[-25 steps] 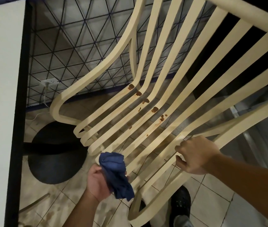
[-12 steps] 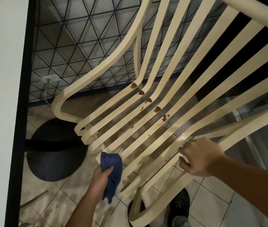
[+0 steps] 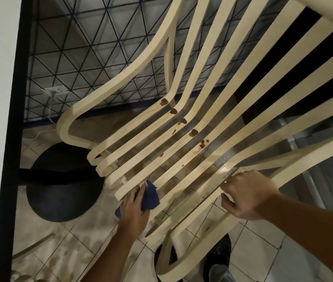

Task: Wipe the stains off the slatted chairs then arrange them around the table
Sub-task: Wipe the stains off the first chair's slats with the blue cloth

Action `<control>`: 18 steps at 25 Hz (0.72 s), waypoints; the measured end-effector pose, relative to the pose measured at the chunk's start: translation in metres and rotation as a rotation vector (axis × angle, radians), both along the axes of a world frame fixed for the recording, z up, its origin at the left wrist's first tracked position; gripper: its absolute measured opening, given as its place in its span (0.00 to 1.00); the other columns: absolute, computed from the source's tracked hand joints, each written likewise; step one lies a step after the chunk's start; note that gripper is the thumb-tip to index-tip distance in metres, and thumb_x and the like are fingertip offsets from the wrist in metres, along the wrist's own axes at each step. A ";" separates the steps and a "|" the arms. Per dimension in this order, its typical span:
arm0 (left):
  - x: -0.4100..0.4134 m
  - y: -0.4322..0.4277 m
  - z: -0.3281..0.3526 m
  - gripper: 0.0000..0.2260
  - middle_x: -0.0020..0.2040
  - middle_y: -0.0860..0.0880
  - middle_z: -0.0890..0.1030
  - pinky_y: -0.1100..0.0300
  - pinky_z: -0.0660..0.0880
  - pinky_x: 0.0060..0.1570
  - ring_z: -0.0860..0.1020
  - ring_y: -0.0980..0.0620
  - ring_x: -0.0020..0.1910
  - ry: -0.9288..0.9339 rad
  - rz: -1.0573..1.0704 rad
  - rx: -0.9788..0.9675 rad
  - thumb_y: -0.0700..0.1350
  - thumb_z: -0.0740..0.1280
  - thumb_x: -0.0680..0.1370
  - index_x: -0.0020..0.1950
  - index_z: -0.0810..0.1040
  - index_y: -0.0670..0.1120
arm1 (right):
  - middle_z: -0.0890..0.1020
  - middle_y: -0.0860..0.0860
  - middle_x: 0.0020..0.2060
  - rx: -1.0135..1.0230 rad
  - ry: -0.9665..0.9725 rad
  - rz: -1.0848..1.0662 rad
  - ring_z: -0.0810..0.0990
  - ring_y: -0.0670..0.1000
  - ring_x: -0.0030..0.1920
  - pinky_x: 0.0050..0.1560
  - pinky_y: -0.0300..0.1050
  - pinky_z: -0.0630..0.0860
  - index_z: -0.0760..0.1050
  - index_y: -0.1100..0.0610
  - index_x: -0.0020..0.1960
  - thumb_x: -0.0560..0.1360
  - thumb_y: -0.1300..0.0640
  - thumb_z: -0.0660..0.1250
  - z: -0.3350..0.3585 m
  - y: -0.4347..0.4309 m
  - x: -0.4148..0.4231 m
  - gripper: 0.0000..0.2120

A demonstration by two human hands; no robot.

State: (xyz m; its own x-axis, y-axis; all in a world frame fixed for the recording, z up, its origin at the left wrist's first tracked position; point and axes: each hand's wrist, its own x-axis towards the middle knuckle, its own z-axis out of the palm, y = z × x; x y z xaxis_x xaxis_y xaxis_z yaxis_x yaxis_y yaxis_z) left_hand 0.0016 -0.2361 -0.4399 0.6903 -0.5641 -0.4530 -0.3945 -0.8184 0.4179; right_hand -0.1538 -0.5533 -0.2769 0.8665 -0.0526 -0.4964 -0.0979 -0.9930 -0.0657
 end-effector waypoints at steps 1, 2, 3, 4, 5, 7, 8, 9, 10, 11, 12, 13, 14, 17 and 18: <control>-0.001 0.005 -0.002 0.39 0.77 0.48 0.68 0.50 0.60 0.74 0.67 0.46 0.75 -0.031 -0.053 -0.001 0.49 0.76 0.76 0.82 0.60 0.50 | 0.82 0.48 0.48 0.004 0.001 -0.005 0.79 0.50 0.45 0.49 0.43 0.76 0.77 0.49 0.59 0.80 0.37 0.48 0.001 0.000 0.000 0.25; -0.004 0.012 -0.002 0.39 0.78 0.49 0.67 0.49 0.62 0.74 0.66 0.46 0.76 -0.075 -0.099 -0.015 0.54 0.74 0.77 0.83 0.58 0.51 | 0.82 0.47 0.47 0.008 0.002 -0.012 0.79 0.50 0.44 0.49 0.43 0.76 0.77 0.49 0.60 0.80 0.37 0.49 0.002 0.000 0.001 0.25; -0.007 0.021 -0.004 0.37 0.80 0.49 0.65 0.47 0.63 0.74 0.64 0.47 0.78 -0.118 -0.142 -0.042 0.57 0.70 0.79 0.83 0.58 0.51 | 0.81 0.47 0.46 0.009 0.005 -0.015 0.78 0.50 0.43 0.49 0.43 0.76 0.77 0.49 0.59 0.80 0.37 0.49 0.004 0.000 0.001 0.24; -0.010 0.030 -0.004 0.34 0.80 0.50 0.64 0.46 0.64 0.74 0.62 0.48 0.79 -0.152 -0.173 -0.082 0.58 0.66 0.80 0.83 0.58 0.51 | 0.80 0.47 0.44 0.011 0.008 -0.016 0.76 0.50 0.41 0.49 0.43 0.76 0.77 0.49 0.58 0.80 0.37 0.49 0.004 0.000 0.002 0.24; -0.012 0.037 -0.006 0.30 0.81 0.51 0.63 0.45 0.64 0.74 0.60 0.49 0.80 -0.178 -0.205 -0.113 0.58 0.61 0.82 0.83 0.59 0.52 | 0.79 0.47 0.43 0.012 0.013 -0.014 0.75 0.51 0.40 0.49 0.44 0.76 0.77 0.49 0.57 0.80 0.37 0.48 0.005 0.001 0.002 0.24; -0.012 0.046 -0.010 0.25 0.82 0.53 0.61 0.43 0.68 0.72 0.59 0.49 0.81 -0.218 -0.267 -0.102 0.58 0.52 0.85 0.82 0.59 0.53 | 0.78 0.47 0.41 0.005 0.023 0.002 0.75 0.51 0.40 0.50 0.45 0.77 0.77 0.50 0.56 0.80 0.37 0.47 0.004 0.000 0.002 0.25; -0.010 0.048 -0.013 0.24 0.82 0.53 0.60 0.43 0.71 0.71 0.59 0.48 0.80 -0.244 -0.297 -0.073 0.57 0.49 0.86 0.82 0.59 0.52 | 0.78 0.47 0.41 0.005 0.025 0.005 0.76 0.51 0.40 0.50 0.46 0.77 0.77 0.50 0.56 0.79 0.37 0.46 0.004 0.000 0.002 0.26; -0.007 0.048 -0.017 0.24 0.82 0.52 0.60 0.43 0.72 0.70 0.60 0.47 0.80 -0.269 -0.333 -0.046 0.56 0.48 0.86 0.82 0.58 0.51 | 0.78 0.47 0.41 0.003 0.028 0.008 0.77 0.51 0.40 0.50 0.46 0.77 0.77 0.50 0.56 0.79 0.37 0.46 0.004 0.000 0.003 0.26; -0.005 0.045 -0.019 0.24 0.82 0.50 0.60 0.44 0.72 0.70 0.62 0.46 0.80 -0.289 -0.371 -0.024 0.55 0.52 0.86 0.82 0.58 0.50 | 0.79 0.48 0.42 0.004 0.031 0.011 0.77 0.51 0.40 0.50 0.46 0.77 0.77 0.50 0.56 0.79 0.36 0.46 0.003 0.000 0.003 0.26; -0.002 0.041 -0.021 0.28 0.82 0.49 0.60 0.44 0.71 0.71 0.63 0.44 0.79 -0.292 -0.404 -0.008 0.53 0.61 0.83 0.82 0.58 0.49 | 0.78 0.48 0.42 0.005 0.035 0.014 0.77 0.52 0.41 0.51 0.46 0.77 0.77 0.50 0.56 0.79 0.36 0.46 0.004 0.000 0.003 0.26; 0.001 0.034 -0.021 0.35 0.82 0.48 0.61 0.46 0.67 0.74 0.63 0.43 0.79 -0.282 -0.432 0.014 0.51 0.70 0.79 0.82 0.58 0.48 | 0.78 0.48 0.42 0.008 0.038 0.020 0.77 0.52 0.42 0.51 0.46 0.77 0.76 0.51 0.57 0.80 0.36 0.47 0.004 0.000 0.003 0.26; 0.003 0.024 -0.022 0.41 0.82 0.47 0.61 0.47 0.63 0.76 0.64 0.43 0.79 -0.264 -0.456 0.050 0.49 0.75 0.74 0.82 0.58 0.47 | 0.78 0.49 0.43 0.010 0.038 0.026 0.77 0.52 0.42 0.51 0.46 0.76 0.76 0.51 0.57 0.80 0.36 0.47 0.005 -0.001 0.003 0.26; 0.006 0.013 -0.022 0.45 0.82 0.46 0.60 0.47 0.61 0.77 0.63 0.43 0.79 -0.246 -0.477 0.080 0.48 0.78 0.71 0.82 0.57 0.47 | 0.78 0.49 0.43 0.014 0.036 0.031 0.77 0.52 0.43 0.51 0.46 0.75 0.76 0.51 0.58 0.80 0.36 0.47 0.005 -0.001 0.003 0.26; 0.019 -0.002 -0.025 0.42 0.82 0.45 0.58 0.45 0.67 0.72 0.62 0.43 0.79 -0.281 -0.595 0.085 0.51 0.76 0.73 0.82 0.58 0.47 | 0.77 0.48 0.44 0.025 0.040 0.033 0.76 0.51 0.44 0.50 0.45 0.74 0.75 0.51 0.60 0.81 0.36 0.47 0.004 0.000 0.003 0.26; 0.026 0.002 -0.028 0.37 0.83 0.44 0.57 0.45 0.66 0.74 0.60 0.43 0.80 -0.337 -0.670 0.053 0.51 0.70 0.76 0.82 0.58 0.48 | 0.78 0.48 0.44 0.031 0.034 0.026 0.77 0.50 0.44 0.50 0.45 0.74 0.75 0.51 0.60 0.81 0.36 0.47 0.002 -0.001 0.002 0.26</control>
